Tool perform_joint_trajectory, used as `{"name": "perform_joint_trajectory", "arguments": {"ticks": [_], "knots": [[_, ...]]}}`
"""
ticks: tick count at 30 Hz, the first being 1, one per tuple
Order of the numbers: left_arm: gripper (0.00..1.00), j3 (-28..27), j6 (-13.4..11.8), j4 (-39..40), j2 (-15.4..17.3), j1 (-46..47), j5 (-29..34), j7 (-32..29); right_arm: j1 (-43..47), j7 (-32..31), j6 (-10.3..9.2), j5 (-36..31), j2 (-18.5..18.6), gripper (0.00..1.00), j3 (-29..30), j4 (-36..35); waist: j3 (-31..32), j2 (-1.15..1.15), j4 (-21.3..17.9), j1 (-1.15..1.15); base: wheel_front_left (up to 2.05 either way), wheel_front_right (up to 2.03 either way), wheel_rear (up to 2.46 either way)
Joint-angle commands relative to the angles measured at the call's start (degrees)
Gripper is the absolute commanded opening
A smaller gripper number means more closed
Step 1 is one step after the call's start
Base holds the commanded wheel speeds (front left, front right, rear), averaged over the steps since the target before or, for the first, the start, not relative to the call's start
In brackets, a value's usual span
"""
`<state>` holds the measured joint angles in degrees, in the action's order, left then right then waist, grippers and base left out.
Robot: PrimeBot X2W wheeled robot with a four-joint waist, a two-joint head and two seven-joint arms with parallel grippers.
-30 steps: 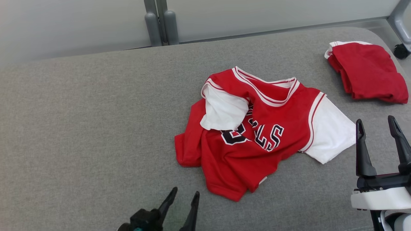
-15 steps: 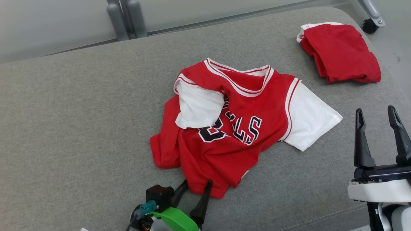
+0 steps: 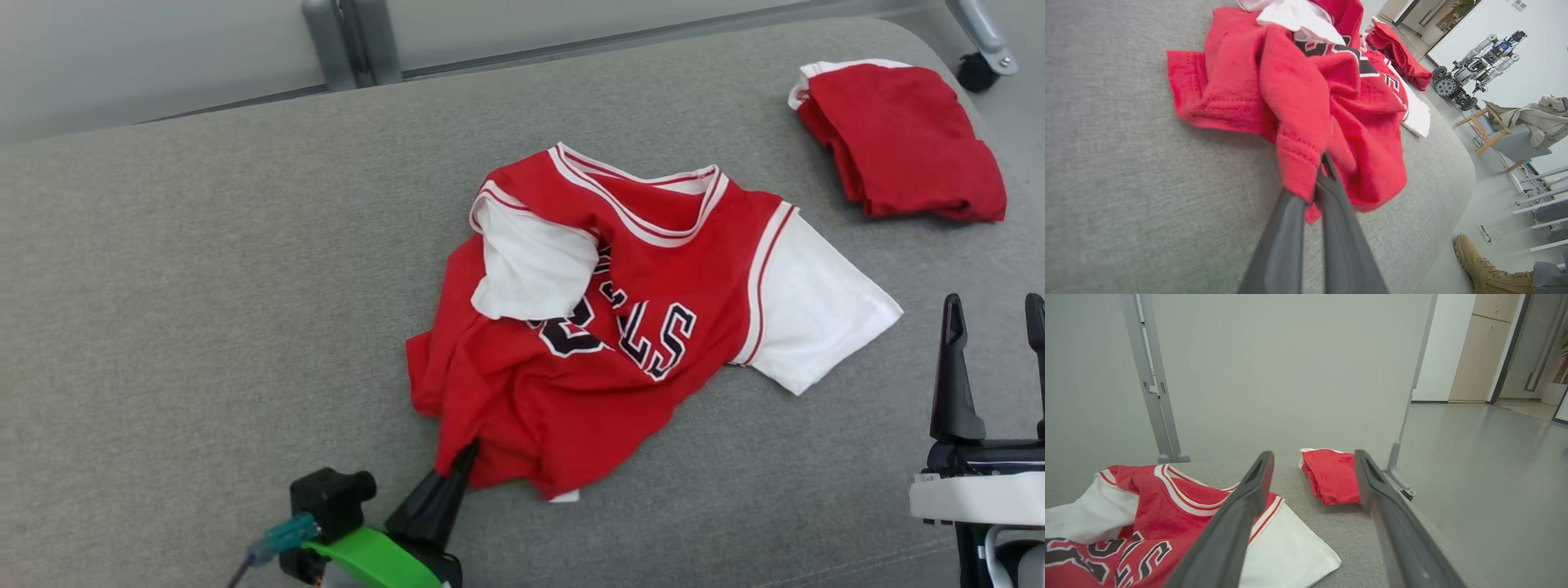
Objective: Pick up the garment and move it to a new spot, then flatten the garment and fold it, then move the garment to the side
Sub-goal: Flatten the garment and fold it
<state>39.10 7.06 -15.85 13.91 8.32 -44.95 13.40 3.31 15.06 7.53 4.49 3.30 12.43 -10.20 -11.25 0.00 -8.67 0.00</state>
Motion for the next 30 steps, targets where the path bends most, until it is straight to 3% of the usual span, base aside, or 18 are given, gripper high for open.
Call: {"name": "perform_joint_trajectory", "arguments": {"ticks": [1,8,13,16,21,25,28,29,30], "knots": [[0.0,-1.05,-0.94,3.73,1.89,-1.07,-0.77,-0.98,0.81,0.14,-0.07,0.42,-0.1,1.0,0.15,0.14,1.1,0.0,2.57,0.0,0.0,0.0,0.0],[0.0,-4.74,-9.27,28.33,14.12,-5.48,-2.55,-13.61,0.14,0.14,-0.07,0.33,-0.18,1.0,0.61,0.6,1.55,0.0,4.72,0.0,0.0,0.0,0.0],[0.0,-7.66,-15.66,35.28,21.13,-3.95,-1.91,-22.87,-1.12,0.14,-0.07,0.33,-0.24,1.0,-0.1,0.59,0.39,0.0,4.06,0.0,0.0,0.0,0.0],[0.0,-8.28,-18.2,31.91,20.86,-1.34,-3.36,-27.52,-1.71,0.14,-0.07,0.45,-0.26,1.0,-0.54,1.05,-0.94,0.0,3.06,0.0,0.0,0.0,0.0],[0.0,-7.94,-17.81,18.35,15.92,5.7,-5.41,-29.73,-2.49,0.15,-0.07,0.57,-0.29,1.0,-1.68,2.2,-3.05,0.0,1.12,0.0,0.0,0.0,0.0],[0.0,-8.18,-18.56,4.93,13.01,10.37,-3.74,-27.28,-2.53,0.15,-0.07,0.48,-0.06,1.0,-1.63,2.58,-3.8,0.0,-0.24,0.0,0.0,0.0,0.0],[0.2,-9.87,-17.74,-1.91,11.39,12.29,-3.17,-21.95,-1.74,0.15,-0.07,0.52,-0.01,1.0,-0.34,2.64,-3.69,0.0,-0.33,0.0,0.0,0.0,0.0],[0.45,-10.18,-16.88,-3.68,10.8,12.28,-3.42,-20.28,-1.46,0.15,-0.07,0.52,0.11,1.0,0.04,2.7,-3.59,0.0,-0.07,0.0,0.0,0.0,0.0],[1.0,-10.21,-15.61,-4.56,10.07,12.14,-4.09,-19.2,-1.26,0.15,-0.07,0.53,0.15,1.0,0.29,2.67,-3.44,0.0,0.16,0.0,0.0,0.0,0.0]]}}
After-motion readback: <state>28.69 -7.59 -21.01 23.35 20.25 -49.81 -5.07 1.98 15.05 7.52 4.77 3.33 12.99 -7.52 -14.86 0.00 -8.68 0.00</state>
